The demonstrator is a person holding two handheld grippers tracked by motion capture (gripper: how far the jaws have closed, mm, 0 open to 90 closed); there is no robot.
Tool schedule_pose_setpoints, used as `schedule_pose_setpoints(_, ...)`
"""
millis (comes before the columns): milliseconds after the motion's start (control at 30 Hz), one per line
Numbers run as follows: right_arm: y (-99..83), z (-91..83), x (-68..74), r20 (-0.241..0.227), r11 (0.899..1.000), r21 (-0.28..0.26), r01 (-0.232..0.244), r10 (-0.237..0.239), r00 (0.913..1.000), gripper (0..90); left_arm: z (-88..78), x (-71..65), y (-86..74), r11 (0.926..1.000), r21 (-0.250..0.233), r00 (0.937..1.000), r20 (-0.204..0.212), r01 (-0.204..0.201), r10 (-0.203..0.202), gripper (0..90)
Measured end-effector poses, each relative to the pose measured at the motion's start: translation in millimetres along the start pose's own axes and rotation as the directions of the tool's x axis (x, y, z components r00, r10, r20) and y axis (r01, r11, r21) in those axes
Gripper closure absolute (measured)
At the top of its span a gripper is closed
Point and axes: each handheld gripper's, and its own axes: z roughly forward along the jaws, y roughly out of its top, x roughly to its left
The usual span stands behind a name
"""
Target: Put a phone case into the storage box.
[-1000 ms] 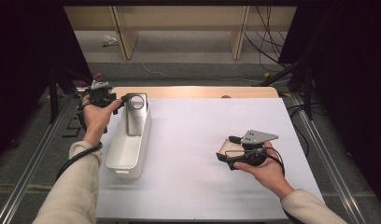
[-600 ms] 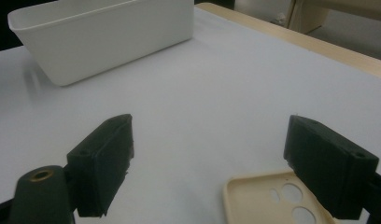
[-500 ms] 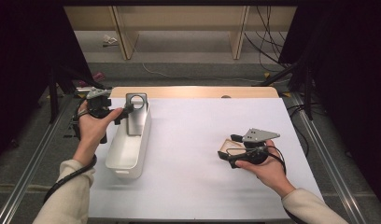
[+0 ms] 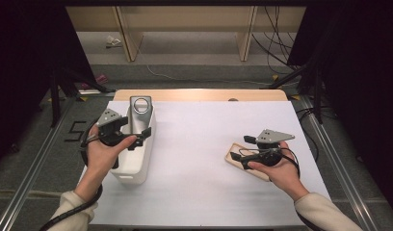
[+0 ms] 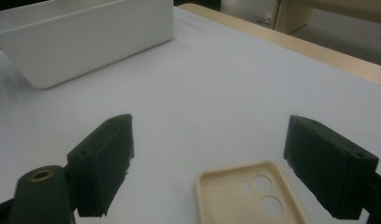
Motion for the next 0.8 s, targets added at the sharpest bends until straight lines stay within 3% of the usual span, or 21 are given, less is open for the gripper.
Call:
schedule_pose_setpoints(233, -2.9, -4.3, -10.1, 0.020, 1.000, 0.013, -0.010, 0.009, 0.9998, 17.0, -9.9, -29.5, -22.1, 0.9985, -0.013, 0.9981, 0.031, -0.054, 0.054, 0.0)
schedule_pose_setpoints(433, -3.7, -7.3, -17.8, 0.041, 1.000, 0.013, -0.015, 0.014, 0.9991, 17.0, -17.5, -54.0, -47.3, 0.9952, 0.022, 0.9934, 0.067, -0.095, 0.094, 0.0)
schedule_pose_setpoints(567, -4.0, -7.1, -19.8, 0.048, 1.000, 0.014, -0.015, 0.014, 0.9987, 17.0, -20.6, -58.9, -52.7, 0.9912, 0.021, 0.9895, 0.065, -0.131, 0.129, 0.0)
schedule_pose_setpoints(800, -5.3, -9.4, -20.9, 0.054, 1.000, 0.016, -0.019, 0.018, 0.9983, 17.0, -22.4, -56.1, -54.2, 0.9923, 0.014, 0.9908, 0.059, -0.123, 0.122, 0.0)
